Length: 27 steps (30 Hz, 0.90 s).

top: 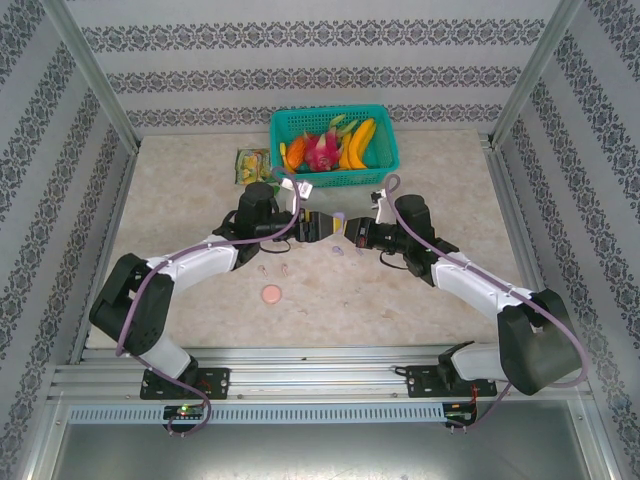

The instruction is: Insert wireless bluetooth earbuds into charging case

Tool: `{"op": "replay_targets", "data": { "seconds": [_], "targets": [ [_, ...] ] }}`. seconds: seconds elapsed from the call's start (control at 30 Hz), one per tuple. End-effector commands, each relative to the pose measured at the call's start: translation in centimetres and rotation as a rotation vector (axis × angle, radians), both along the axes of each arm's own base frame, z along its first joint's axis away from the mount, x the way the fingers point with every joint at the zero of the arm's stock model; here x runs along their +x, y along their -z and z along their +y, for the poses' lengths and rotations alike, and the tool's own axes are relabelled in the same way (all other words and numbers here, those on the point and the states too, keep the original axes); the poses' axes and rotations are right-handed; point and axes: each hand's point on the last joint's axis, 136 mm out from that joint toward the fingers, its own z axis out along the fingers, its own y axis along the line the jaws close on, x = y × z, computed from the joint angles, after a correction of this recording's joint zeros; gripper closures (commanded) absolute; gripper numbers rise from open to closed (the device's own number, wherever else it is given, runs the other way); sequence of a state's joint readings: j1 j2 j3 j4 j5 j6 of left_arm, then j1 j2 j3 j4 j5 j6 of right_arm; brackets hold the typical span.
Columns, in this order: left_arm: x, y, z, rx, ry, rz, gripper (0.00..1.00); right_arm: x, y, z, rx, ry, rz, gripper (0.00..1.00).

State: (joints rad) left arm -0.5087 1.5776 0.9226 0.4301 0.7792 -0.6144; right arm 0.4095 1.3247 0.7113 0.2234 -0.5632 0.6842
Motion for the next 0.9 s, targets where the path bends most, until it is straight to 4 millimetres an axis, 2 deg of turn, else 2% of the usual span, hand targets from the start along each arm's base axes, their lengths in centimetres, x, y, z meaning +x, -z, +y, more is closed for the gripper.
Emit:
{"op": "replay_targets", "data": {
  "seconds": [0.0,0.1,0.17,0.37,0.6,0.73,0.87],
  "targets": [
    [0.3,-2.5,1.3,0.035,-0.042,-0.085,0.19,0.6,-0.4,-0.7,-0.071,0.012,-0.043,1.0],
    [0.3,-3.0,2.3,0.101,-0.056,-0.107,0.05,1.0,-0.1,-0.9,-0.114,0.01,-0.053,1.0],
    [0.1,-3.4,2.9,0.147,-0.059,-0.124,0.0,1.2,0.0,-0.9,-0.139,0.003,-0.063,1.0],
    [-0.3,-3.6,4.8,0.366,-0.038,-0.185,0.0,1.9,0.1,-1.1,-0.284,-0.023,-0.108,1.0],
    [1.4,-1.6,8.1,0.623,-0.138,-0.234,0.0,2.6,-0.4,-0.8,-0.361,-0.048,-0.129,1.0],
    [1.3,-0.7,8.6,0.705,-0.094,-0.352,0.0,2.7,-0.5,-0.8,-0.406,-0.06,-0.137,1.0],
    [1.6,-0.8,8.7,0.74,-0.081,-0.336,0.0,2.6,-0.3,-0.8,-0.467,-0.083,-0.162,1.0]
  ]
}}
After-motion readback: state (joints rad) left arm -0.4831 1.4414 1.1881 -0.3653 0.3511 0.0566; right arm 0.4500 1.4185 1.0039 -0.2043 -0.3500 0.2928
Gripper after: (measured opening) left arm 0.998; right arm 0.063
